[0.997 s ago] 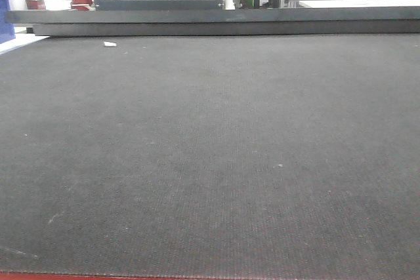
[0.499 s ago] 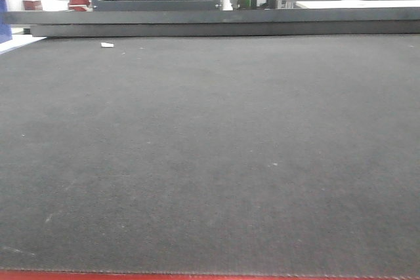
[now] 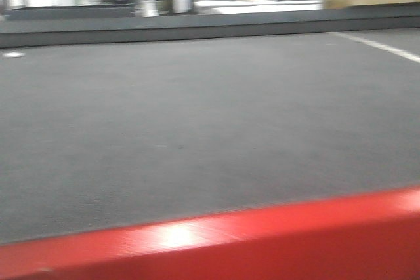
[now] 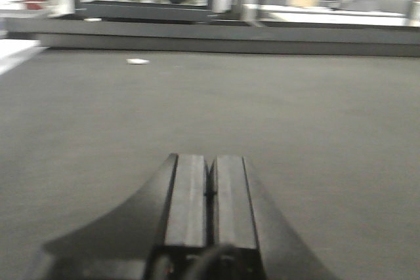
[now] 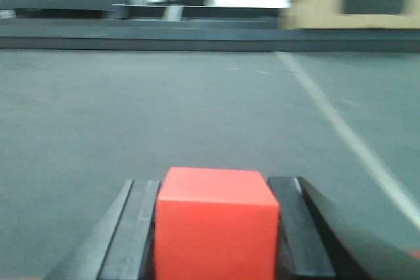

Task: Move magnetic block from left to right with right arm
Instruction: 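Drive the base away from the table holding the cube in the right gripper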

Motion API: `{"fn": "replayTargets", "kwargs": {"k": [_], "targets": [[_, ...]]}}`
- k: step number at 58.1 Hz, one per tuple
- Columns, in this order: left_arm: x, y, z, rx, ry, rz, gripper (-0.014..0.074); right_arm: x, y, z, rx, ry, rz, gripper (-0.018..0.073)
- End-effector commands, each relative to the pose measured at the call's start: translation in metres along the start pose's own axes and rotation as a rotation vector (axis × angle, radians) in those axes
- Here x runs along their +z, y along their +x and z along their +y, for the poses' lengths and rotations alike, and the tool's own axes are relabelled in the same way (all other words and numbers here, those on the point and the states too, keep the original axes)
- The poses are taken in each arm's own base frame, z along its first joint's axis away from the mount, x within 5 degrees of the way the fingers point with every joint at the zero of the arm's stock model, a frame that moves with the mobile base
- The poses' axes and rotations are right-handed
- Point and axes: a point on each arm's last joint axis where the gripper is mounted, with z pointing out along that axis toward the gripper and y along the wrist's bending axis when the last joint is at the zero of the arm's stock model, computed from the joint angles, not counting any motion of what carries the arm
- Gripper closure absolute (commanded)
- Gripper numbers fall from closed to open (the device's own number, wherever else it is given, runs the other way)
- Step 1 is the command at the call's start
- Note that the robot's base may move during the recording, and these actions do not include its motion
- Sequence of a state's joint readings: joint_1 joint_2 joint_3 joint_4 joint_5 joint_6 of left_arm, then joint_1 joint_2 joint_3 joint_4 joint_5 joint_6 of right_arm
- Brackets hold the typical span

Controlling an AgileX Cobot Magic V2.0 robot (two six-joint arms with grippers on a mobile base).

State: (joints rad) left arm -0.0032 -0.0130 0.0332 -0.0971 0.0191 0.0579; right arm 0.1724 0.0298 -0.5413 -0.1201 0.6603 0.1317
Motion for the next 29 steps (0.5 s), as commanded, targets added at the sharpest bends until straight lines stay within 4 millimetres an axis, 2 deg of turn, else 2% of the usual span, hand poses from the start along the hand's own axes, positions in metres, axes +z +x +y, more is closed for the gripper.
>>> {"fn": "replayTargets", "kwargs": {"k": [1, 29], "targets": [[-0.0010, -0.0057, 0.0005, -0.011, -0.004, -0.088, 0.0722, -0.0017, -0.0155, 0.0008, -0.014, 0.001, -0.100, 0.0323], [-0.0010, -0.0057, 0.0005, -0.011, -0.004, -0.088, 0.0722, -0.0017, -0.0155, 0.0008, -0.014, 0.001, -0.100, 0.0323]]}}
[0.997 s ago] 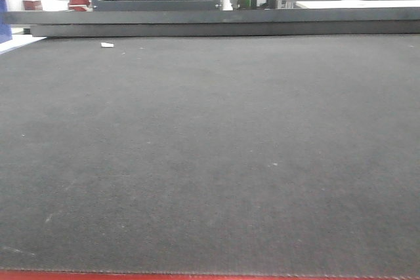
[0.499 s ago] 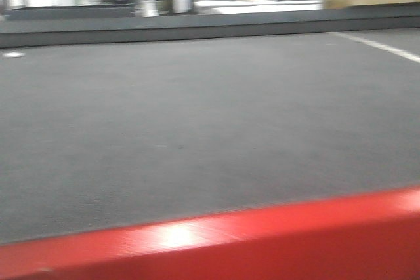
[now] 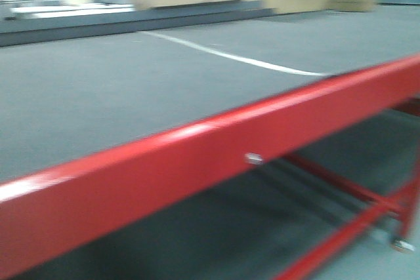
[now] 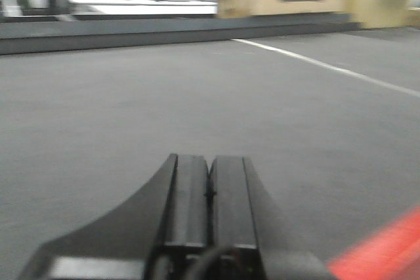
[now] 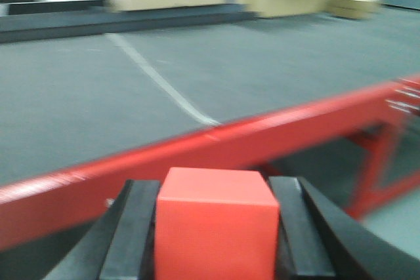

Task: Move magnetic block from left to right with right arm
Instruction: 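Drive the base away from the table holding the cube in the right gripper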

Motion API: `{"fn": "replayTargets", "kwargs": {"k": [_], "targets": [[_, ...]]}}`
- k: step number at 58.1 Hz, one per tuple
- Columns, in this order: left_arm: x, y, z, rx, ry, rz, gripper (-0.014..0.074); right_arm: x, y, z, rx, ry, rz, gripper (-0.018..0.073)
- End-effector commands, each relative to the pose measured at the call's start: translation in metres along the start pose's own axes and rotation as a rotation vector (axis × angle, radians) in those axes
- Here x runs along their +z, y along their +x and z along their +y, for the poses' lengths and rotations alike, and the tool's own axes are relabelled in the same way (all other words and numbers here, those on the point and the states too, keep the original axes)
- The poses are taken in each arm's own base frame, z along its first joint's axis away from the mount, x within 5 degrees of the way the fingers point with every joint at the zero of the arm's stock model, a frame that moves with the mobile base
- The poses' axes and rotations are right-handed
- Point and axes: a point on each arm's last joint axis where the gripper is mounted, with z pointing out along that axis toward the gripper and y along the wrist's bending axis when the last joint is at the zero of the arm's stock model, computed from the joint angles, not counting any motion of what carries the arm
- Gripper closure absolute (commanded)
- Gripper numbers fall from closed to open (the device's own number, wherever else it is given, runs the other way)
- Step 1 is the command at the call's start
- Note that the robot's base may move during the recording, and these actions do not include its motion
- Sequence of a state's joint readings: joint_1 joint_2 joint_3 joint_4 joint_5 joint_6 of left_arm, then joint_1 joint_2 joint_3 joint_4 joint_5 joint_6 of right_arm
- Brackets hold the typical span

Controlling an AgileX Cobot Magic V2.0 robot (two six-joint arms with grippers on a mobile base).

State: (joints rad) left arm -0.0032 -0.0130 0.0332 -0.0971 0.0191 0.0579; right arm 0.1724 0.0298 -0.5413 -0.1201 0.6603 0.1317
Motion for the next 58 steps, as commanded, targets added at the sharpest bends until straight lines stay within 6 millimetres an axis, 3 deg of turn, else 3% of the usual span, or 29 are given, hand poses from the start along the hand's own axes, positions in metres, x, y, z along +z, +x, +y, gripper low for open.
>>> {"fn": "replayTargets", "kwargs": {"k": [1, 58], "targets": [[-0.0010, -0.0057, 0.0005, -0.011, -0.004, -0.088, 0.0722, -0.0017, -0.0155, 0.0008, -0.014, 0.001, -0.100, 0.0323], [-0.0010, -0.0057, 0.0005, -0.011, -0.004, -0.088, 0.0722, -0.0017, -0.0155, 0.0008, -0.014, 0.001, -0.100, 0.0323]]}}
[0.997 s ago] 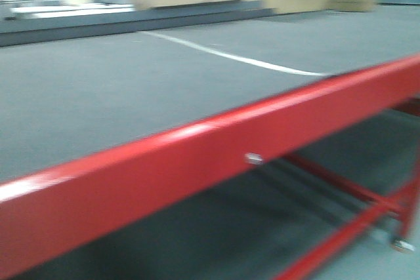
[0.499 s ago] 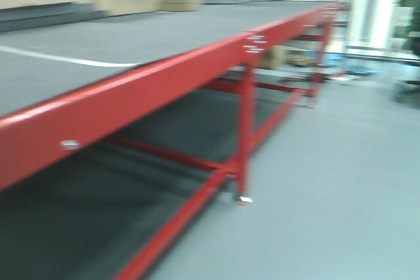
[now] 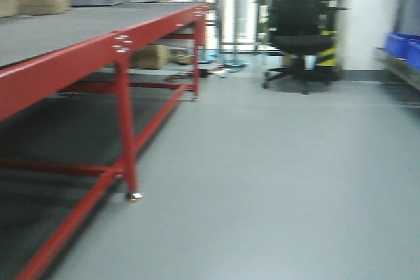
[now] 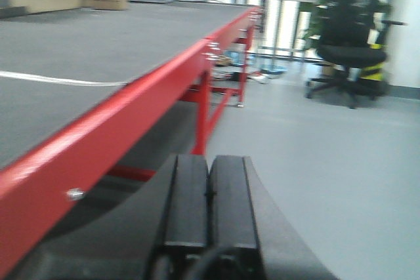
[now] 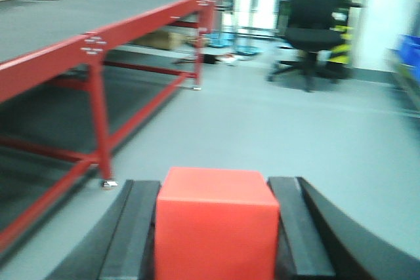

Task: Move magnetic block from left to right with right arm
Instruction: 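Drive the base away from the table holding the cube in the right gripper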

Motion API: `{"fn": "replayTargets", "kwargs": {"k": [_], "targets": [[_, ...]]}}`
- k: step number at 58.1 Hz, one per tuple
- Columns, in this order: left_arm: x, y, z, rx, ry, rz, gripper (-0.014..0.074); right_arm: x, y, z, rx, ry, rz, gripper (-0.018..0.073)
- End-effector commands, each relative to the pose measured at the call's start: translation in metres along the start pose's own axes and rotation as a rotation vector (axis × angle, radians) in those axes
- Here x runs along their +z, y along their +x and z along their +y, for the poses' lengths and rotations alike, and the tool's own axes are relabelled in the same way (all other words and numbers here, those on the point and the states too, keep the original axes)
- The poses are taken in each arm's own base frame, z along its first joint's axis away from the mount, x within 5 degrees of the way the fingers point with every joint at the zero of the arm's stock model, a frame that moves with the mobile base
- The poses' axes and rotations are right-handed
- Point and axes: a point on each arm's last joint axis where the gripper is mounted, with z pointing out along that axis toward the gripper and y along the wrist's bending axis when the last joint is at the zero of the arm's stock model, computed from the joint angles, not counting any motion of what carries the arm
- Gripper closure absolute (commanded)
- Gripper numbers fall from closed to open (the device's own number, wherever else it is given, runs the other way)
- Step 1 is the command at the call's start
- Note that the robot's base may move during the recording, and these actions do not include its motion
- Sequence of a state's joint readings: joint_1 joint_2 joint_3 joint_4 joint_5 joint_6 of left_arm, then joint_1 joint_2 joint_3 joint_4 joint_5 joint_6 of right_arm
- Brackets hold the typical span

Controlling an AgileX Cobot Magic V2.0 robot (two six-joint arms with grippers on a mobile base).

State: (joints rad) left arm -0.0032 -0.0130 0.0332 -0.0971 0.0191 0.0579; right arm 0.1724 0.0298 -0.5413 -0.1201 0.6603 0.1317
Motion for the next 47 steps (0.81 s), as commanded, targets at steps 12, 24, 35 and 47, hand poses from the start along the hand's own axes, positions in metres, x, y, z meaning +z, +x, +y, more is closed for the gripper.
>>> {"fn": "replayTargets", "kwargs": {"k": [12, 24, 35, 47], "targets": [[-0.0010, -0.0057, 0.0005, -0.011, -0.004, -0.088, 0.0722, -0.0017, -0.0155, 0.0008, -0.014, 0.001, -0.100, 0.0323], [-0.0009, -0.0056, 0.0005, -0.011, -0.004, -0.086, 0.0722, -0.0010, -0.0157, 0.0009, -0.014, 0.001, -0.097, 0.0323], [-0.0006, -0.0052, 0.0005, -0.011, -0.004, -0.081, 0.0722, -0.0017, -0.0156, 0.0008, -0.014, 0.001, -0.101, 0.0323], [-0.0006, -0.0052, 0.0005, -0.011, -0.004, -0.081, 0.0722, -0.0017, -0.0155, 0.0008, -0.014, 0.001, -0.100, 0.0323]]}}
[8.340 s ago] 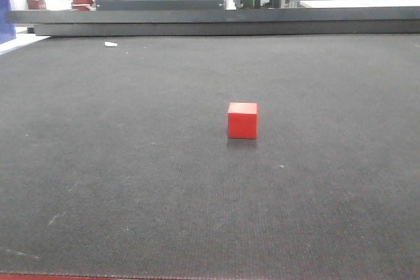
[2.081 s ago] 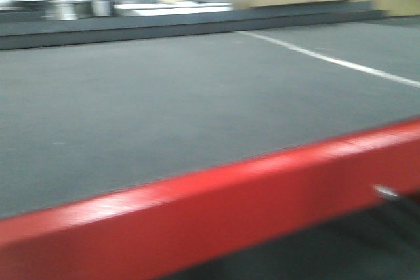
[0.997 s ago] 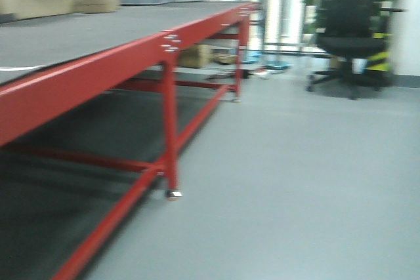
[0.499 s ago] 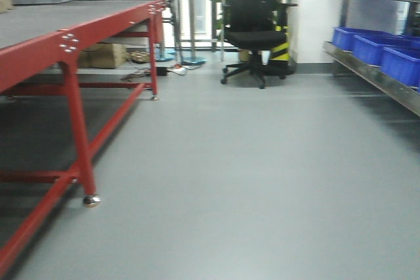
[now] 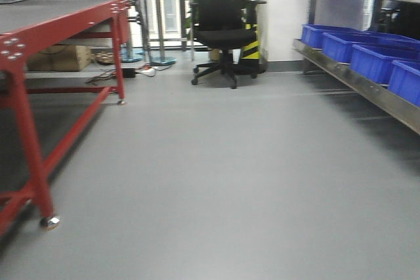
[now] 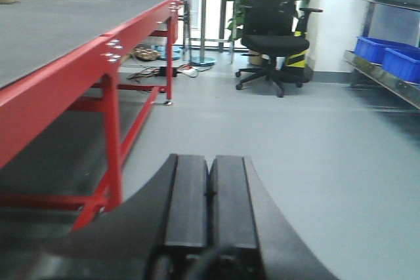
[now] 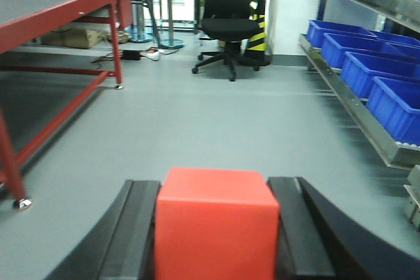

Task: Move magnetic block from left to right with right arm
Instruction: 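Drive the base away from the table holding the cube in the right gripper, then turn the base past the office chair toward the other table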

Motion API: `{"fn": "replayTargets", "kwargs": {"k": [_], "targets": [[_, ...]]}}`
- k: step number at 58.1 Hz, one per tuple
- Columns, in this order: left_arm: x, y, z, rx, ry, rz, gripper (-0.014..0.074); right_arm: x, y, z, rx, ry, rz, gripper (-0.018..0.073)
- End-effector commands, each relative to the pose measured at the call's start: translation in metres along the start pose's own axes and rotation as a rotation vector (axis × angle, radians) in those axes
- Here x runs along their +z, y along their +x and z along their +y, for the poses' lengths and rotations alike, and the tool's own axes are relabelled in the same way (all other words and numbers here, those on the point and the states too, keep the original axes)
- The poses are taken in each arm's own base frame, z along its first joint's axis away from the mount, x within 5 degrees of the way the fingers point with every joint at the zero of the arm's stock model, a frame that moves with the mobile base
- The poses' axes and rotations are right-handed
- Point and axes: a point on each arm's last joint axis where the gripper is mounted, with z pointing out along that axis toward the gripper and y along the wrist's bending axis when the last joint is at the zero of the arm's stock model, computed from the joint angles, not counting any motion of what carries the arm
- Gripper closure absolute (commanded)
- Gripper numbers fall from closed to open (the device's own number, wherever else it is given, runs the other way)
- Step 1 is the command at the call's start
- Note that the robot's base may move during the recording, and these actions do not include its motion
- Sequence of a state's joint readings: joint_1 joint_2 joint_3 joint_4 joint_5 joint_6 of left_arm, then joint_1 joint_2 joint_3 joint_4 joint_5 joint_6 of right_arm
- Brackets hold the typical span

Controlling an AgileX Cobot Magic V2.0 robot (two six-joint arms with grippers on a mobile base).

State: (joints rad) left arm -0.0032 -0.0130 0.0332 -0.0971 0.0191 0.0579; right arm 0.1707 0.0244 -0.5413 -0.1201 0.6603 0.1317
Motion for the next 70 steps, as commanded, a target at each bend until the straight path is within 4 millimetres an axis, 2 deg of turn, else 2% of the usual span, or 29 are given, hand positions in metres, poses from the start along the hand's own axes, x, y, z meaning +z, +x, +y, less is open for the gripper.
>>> {"fn": "replayTargets", "kwargs": {"k": [1, 70], "targets": [[-0.0006, -0.0052, 0.0005, -0.011, -0.004, -0.081, 0.0722, -0.0005, -0.0156, 0.0009, -0.014, -0.001, -0.094, 0.0323], [-0.0006, -0.0052, 0.0005, -0.011, -0.004, -0.081, 0.0722, -0.0005, -0.0156, 0.0009, -0.014, -0.001, -0.094, 0.0323]]}}
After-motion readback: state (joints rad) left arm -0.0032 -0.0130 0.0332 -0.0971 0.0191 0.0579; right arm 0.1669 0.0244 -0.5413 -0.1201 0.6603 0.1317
